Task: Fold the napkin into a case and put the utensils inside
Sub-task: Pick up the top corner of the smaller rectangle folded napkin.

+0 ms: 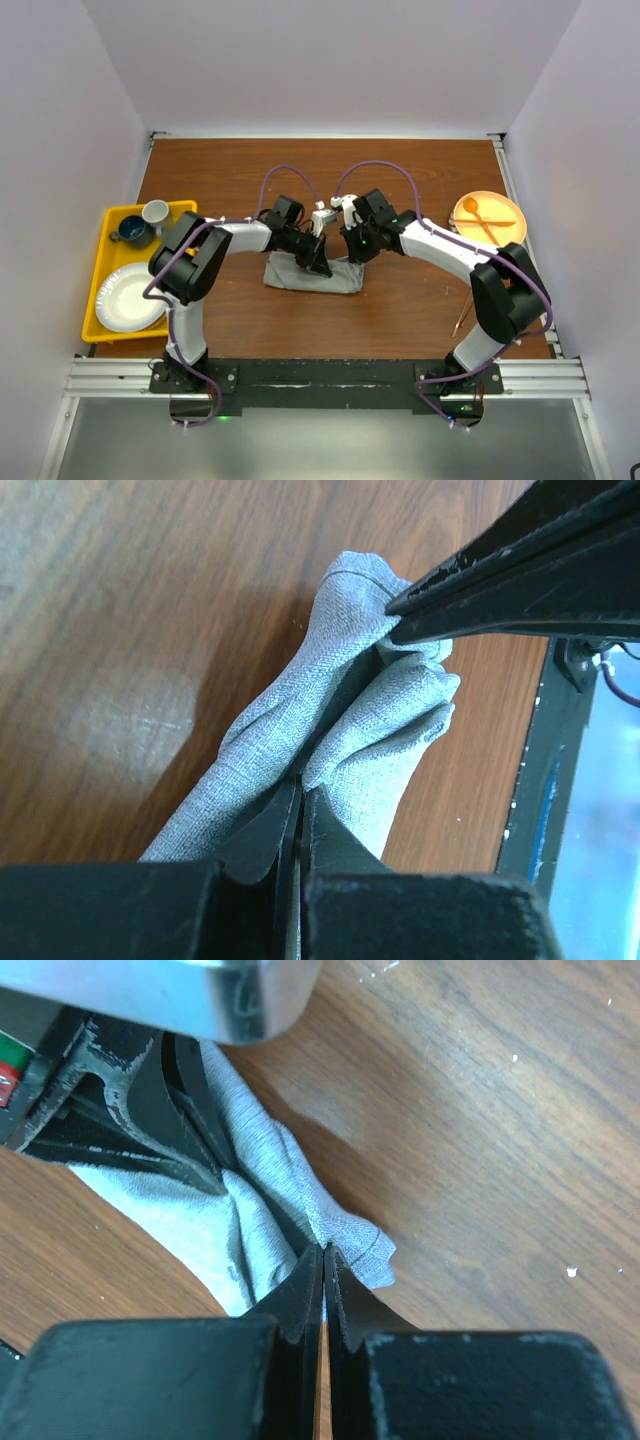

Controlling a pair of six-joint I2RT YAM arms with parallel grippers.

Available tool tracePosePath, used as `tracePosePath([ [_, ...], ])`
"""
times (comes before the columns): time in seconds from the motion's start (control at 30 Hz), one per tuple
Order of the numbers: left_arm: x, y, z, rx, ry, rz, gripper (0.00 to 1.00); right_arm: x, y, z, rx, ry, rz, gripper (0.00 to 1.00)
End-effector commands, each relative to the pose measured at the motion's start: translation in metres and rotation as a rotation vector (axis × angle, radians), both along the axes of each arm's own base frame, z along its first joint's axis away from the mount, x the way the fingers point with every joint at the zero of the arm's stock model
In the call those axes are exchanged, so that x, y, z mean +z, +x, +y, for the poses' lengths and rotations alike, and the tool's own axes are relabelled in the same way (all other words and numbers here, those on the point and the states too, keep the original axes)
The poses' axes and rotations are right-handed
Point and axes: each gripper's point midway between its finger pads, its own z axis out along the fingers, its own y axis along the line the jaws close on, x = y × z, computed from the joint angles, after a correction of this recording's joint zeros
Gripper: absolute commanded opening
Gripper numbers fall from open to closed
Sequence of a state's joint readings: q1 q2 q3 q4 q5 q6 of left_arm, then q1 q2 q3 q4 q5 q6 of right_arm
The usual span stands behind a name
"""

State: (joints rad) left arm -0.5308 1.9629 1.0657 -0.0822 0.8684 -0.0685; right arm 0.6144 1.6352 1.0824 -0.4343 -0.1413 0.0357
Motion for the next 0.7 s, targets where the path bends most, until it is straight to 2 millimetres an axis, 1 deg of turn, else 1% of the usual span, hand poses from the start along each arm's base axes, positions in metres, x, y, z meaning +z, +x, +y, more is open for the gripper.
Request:
tracePosePath([
  [0.0,0.004,-0.008,0.003,0.045,0.009,0.084,0.00,0.006,0.010,0.007,0.016,0.018,-0.055,0.00],
  [0.07,0.005,-0.008,0.000,0.055,0.000,0.116,0.00,0.006,0.012,0.007,0.018,0.018,-0.061,0.00],
  [0.23,0.004,-0.008,0.000,0.076,-0.008,0.154,0.00,0.005,0.012,0.009,0.029,0.021,-0.057,0.00],
  [0.3,0.006,-0.006,-0.001,0.078,-0.025,0.167,0.00,0.006,0.011,0.009,0.031,0.024,-0.056,0.00],
  [0.33,0.010,-0.004,-0.002,0.081,-0.035,0.169,0.00,0.005,0.011,0.008,0.058,0.011,-0.066,0.00],
  [0.53,0.034,-0.001,-0.010,0.074,-0.098,0.161,0.00,0.003,0.011,0.007,0.063,0.002,-0.066,0.00],
  [0.57,0.038,0.004,-0.013,0.074,-0.116,0.134,0.00,0.003,0.012,0.007,0.061,0.000,-0.066,0.00],
  [0.67,0.041,0.005,-0.013,0.077,-0.123,0.127,0.00,0.002,0.013,0.007,0.063,-0.004,-0.067,0.00],
])
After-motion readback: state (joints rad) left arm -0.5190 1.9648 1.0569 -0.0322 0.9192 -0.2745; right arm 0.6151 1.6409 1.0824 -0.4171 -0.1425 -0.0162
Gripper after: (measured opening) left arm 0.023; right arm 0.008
